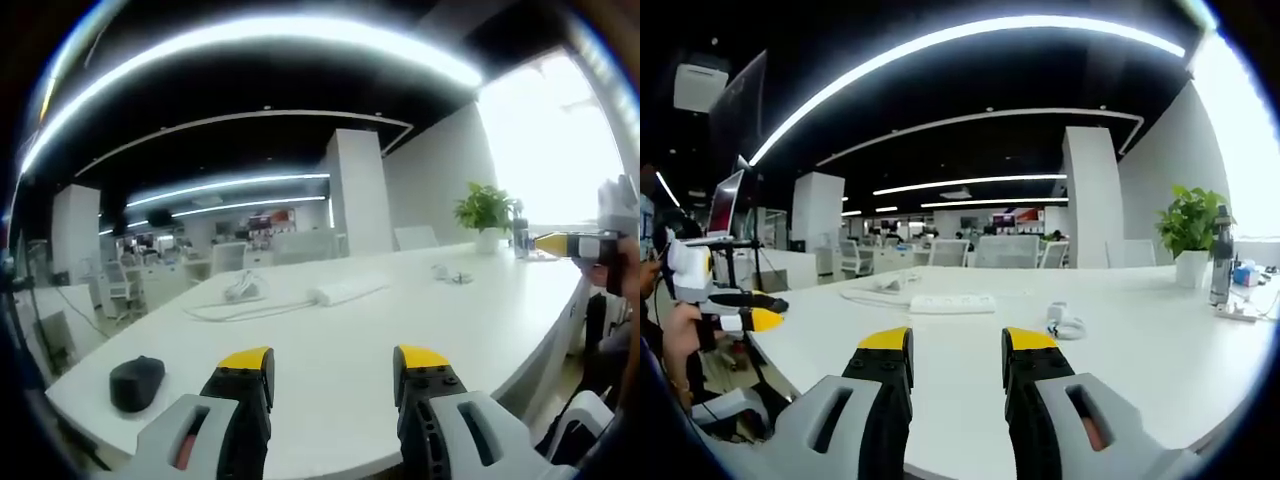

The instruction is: Straighten the power strip on the desk, plug the charger into it

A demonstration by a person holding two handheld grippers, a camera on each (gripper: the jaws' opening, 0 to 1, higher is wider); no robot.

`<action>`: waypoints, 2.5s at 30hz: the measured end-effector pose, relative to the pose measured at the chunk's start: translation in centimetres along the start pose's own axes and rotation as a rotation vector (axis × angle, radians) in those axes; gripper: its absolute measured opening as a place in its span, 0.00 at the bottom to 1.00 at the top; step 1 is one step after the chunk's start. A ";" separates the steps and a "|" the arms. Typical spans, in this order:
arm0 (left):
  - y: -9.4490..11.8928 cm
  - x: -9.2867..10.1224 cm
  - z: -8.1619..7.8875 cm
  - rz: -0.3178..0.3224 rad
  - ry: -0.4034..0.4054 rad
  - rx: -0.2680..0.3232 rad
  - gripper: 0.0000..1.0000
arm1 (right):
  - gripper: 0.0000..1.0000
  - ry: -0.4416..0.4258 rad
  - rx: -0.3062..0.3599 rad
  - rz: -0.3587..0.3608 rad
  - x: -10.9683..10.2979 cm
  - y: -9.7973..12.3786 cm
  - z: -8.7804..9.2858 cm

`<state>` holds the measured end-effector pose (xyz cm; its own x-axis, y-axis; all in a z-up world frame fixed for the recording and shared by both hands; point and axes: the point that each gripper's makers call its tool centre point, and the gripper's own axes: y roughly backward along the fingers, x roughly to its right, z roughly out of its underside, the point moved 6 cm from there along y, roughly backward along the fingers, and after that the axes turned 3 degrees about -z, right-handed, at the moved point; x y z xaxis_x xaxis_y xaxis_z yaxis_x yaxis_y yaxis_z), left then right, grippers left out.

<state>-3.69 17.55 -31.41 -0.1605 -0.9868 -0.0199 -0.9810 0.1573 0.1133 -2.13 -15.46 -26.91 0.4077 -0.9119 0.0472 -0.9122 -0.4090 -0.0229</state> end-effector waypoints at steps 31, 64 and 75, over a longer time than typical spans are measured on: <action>-6.7 -3.0 -3.6 0.064 -0.041 0.072 0.48 | 0.36 0.064 -0.125 -0.099 -1.0 -8.8 2.3; -17.1 -3.7 -5.2 0.138 -0.039 -0.041 0.46 | 0.34 0.114 -0.196 -0.148 4.8 -17.6 0.3; -21.3 -4.6 -5.7 0.187 -0.028 -0.054 0.43 | 0.34 0.130 -0.220 -0.191 6.1 -21.2 0.4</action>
<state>18.52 18.52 -28.06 -0.3434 -0.9389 -0.0208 -0.9266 0.3352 0.1703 19.73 -12.35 -26.53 0.5765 -0.8019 0.1572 -0.8125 -0.5421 0.2143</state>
